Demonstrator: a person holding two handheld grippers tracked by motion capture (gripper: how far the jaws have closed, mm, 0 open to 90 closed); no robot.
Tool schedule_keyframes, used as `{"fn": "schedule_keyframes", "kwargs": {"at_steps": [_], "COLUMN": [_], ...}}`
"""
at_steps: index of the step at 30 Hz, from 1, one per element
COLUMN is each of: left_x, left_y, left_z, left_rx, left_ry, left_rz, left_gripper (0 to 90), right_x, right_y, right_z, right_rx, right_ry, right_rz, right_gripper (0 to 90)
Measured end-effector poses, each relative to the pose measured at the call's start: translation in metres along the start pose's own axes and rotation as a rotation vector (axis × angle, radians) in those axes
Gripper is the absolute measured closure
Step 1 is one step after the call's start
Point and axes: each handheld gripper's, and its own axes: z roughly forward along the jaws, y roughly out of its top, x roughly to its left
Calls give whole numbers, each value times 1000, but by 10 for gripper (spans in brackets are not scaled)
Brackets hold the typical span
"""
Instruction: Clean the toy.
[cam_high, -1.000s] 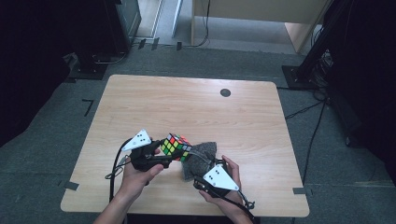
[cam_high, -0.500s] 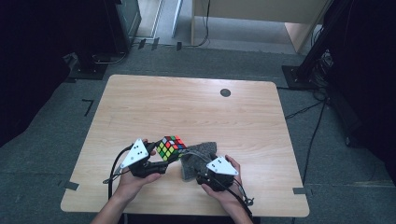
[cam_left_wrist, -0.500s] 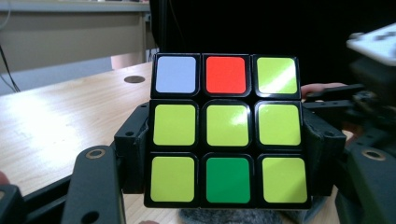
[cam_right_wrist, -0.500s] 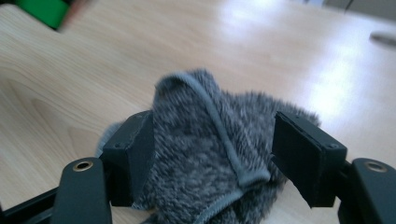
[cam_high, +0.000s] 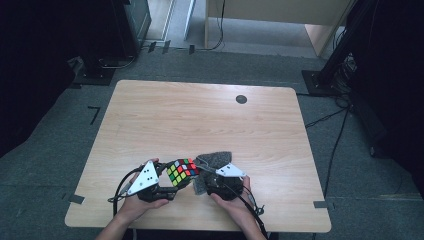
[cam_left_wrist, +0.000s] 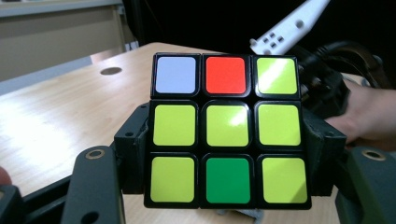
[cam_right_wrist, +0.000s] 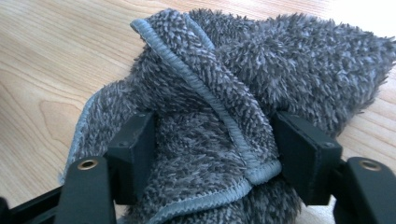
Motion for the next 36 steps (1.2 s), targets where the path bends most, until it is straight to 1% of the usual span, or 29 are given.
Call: {"fn": "schedule_keyframes", "kwargs": {"at_steps": [1, 2, 3, 4, 5, 7, 8, 10, 12, 14, 16, 17, 18, 20, 21, 23, 24, 25, 27, 29, 31, 33, 35, 36], "left_x": [-1, -2, -3, -5, -5, -4, -4, -4, -4, -2, -1, 0, 0, -1, -2, -7, -8, -11, -15, -17, -18, -18, -18, -17], "left_y": [0, 0, 0, -1, -1, -2, -2, -2, -3, -5, -6, -7, -8, -9, -9, -9, -9, -8, -8, -8, -6, -6, -5, -5], "left_z": [1, 2, 3, 4, 4, 5, 6, 6, 7, 8, 9, 10, 10, 12, 13, 16, 17, 19, 20, 20, 19, 18, 17, 16], "left_rx": [4, 16, 30, 33, 39, 33, 32, 31, 40, 46, 58, 61, 61, 63, 63, 63, 62, 63, 55, 41, 28, 27, 19, 14], "left_ry": [-3, 2, 0, 4, 0, -22, -28, -29, -26, -24, -9, -3, 2, 1, 1, 0, 0, -5, -18, -33, -44, -50, -51, -50], "left_rz": [-4, -6, 1, 14, 9, -10, -9, -2, 11, 13, 16, 9, 7, 5, 10, 25, 30, 38, 48, 56, 55, 63, 57, 54], "left_gripper": [341, 341, 341, 341, 341, 342, 342, 342, 342, 342, 342, 342, 342, 342, 342, 342, 342, 342, 342, 342, 343, 343, 343, 343], "right_x": [0, -1, -1, -1, -1, -3, -5, -10, -15, -20, -25, -26, -27, -25, -22, -14, -8, -6, 5, 9, 10, 10, 6, 4], "right_y": [0, 0, 1, 1, 0, 0, 0, 0, 1, 2, 6, 7, 11, 16, 19, 23, 24, 24, 26, 25, 23, 21, 20, 20], "right_z": [0, -1, -1, -2, -2, -4, -5, -8, -12, -18, -33, -39, -50, -68, -76, -87, -91, -91, -91, -86, -80, -76, -73, -71], "right_rx": [1, -1, 4, 6, 5, 6, 6, 4, -7, -37, -109, -143, -206, -306, -348, -408, -430, -435, -433, -409, -388, -378, -360, -351], "right_ry": [8, 11, 21, 26, 28, 44, 46, 56, 57, 53, 61, 72, 107, 160, 185, 239, 265, 273, 291, 305, 321, 304, 300, 282], "right_rz": [-7, -17, -20, -19, -14, -3, 3, 20, 33, 35, 33, 34, 32, 8, -6, -25, -39, -44, -61, -58, -45, -41, -21, -18], "right_gripper": [406, 454, 490, 513, 562, 659, 693, 738, 760, 771, 772, 772, 771, 769, 768, 767, 766, 765, 764, 762, 763, 762, 761, 761]}}
